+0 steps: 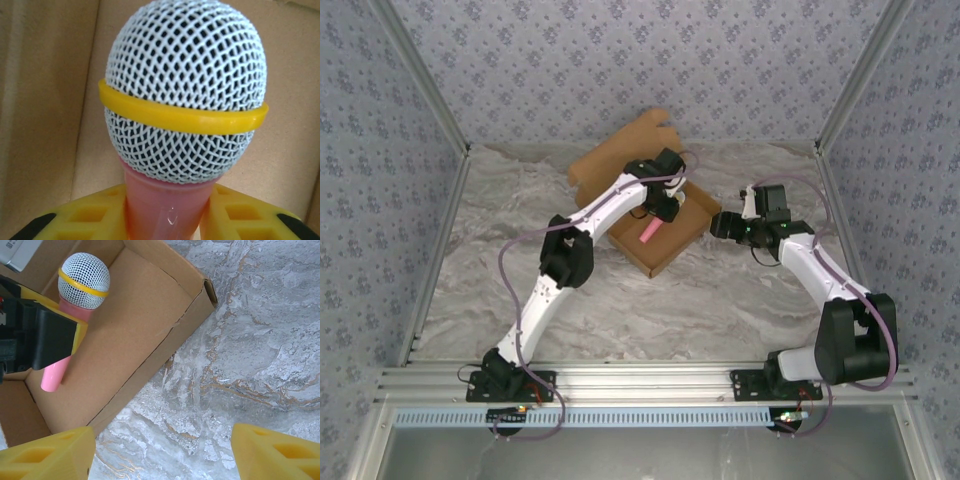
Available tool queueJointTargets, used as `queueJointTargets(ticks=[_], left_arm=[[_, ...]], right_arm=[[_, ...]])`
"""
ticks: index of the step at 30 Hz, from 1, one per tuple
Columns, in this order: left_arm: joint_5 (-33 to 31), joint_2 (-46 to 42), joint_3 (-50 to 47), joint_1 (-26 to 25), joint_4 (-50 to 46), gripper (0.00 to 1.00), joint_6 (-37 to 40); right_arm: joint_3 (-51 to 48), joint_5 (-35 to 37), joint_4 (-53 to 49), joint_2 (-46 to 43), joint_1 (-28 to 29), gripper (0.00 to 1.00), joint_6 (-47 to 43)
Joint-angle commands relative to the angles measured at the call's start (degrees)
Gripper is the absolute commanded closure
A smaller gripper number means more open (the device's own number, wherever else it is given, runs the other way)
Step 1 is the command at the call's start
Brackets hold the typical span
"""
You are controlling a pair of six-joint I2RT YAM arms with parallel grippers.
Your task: Fold the paper box
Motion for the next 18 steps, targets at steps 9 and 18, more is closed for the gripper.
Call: queueJointTargets(ticks=[9,18], left_arm=[[-0.27,1.45,6.03,-0.41,-4.0,0.54,1.39],[1.02,-5.74,7.13,-0.41,-7.17,0.46,2.81]], right_arm=[[-0.11,0.19,-0.4,0.91,0.12,0.26,-0.51],[0.23,1.11,-0.47,0.49,2.05,0.26,-1.44]])
